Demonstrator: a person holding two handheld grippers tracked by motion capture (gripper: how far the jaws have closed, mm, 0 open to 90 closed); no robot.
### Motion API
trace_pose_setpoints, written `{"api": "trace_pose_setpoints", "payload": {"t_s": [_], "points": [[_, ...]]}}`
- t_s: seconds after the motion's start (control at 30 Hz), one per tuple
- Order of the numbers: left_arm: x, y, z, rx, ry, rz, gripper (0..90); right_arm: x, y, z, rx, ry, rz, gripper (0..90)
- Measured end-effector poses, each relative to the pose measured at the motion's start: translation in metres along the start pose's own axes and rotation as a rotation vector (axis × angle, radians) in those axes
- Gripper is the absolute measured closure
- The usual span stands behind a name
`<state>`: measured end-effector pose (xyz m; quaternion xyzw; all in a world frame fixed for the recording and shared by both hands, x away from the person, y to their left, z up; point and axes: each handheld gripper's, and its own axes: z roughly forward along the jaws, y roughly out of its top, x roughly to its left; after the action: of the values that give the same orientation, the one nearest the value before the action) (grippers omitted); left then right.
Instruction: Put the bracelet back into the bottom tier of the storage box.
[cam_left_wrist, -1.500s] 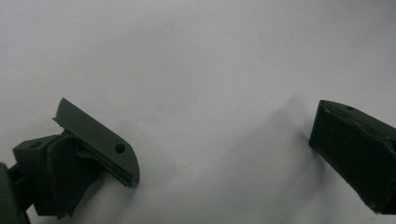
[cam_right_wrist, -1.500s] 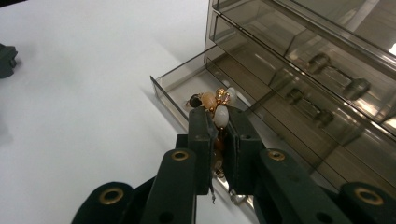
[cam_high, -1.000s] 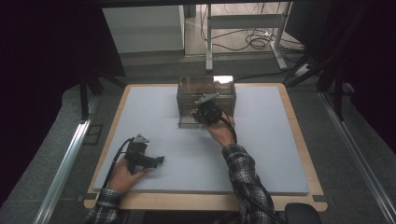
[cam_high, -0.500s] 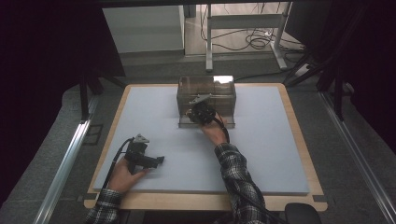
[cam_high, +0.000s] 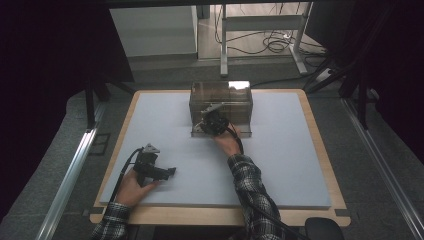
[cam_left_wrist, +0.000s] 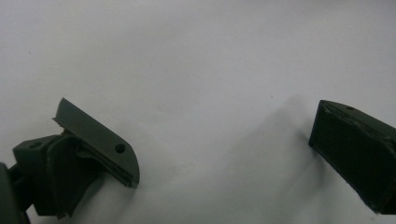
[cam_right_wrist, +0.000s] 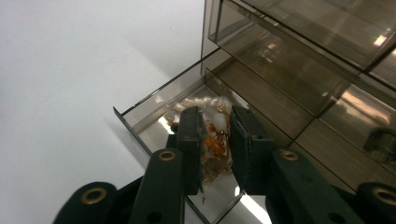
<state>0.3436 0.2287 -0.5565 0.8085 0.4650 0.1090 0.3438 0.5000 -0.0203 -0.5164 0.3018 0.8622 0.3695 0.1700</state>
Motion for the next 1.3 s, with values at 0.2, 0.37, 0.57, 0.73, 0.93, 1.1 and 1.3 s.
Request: {"api": "trace_pose_setpoints", "payload": {"t_s": [0.2,0.37,0.57,0.73,0.93,1.1,1.3], "points": [[0.0,0.0,0.0,0.0,0.001,0.0,0.0,-0.002,0.001,-0.004,-0.004,0.004,0.006,69.6],[0.0,0.0,0.0,0.0,0.0,0.0,0.0,0.0,0.002,-0.005,-0.002,0.011,0.007,65.0],[0.0,0.0,0.0,0.0,0.0,0.0,0.0,0.002,0.003,-0.008,0.001,0.019,0.0,60.7],[0.0,0.0,0.0,0.0,-0.001,0.0,0.0,0.003,0.004,-0.011,0.004,0.026,0.0,57.9],[0.0,0.0,0.0,0.0,-0.001,0.0,0.0,0.005,0.005,-0.014,0.002,0.036,0.0,55.6],[0.0,0.0,0.0,0.0,0.0,0.0,0.0,0.006,0.005,-0.018,0.007,0.039,-0.003,53.4],[0.0,0.0,0.0,0.0,0.0,0.0,0.0,0.006,0.005,-0.022,0.008,0.041,-0.005,50.1]]}}
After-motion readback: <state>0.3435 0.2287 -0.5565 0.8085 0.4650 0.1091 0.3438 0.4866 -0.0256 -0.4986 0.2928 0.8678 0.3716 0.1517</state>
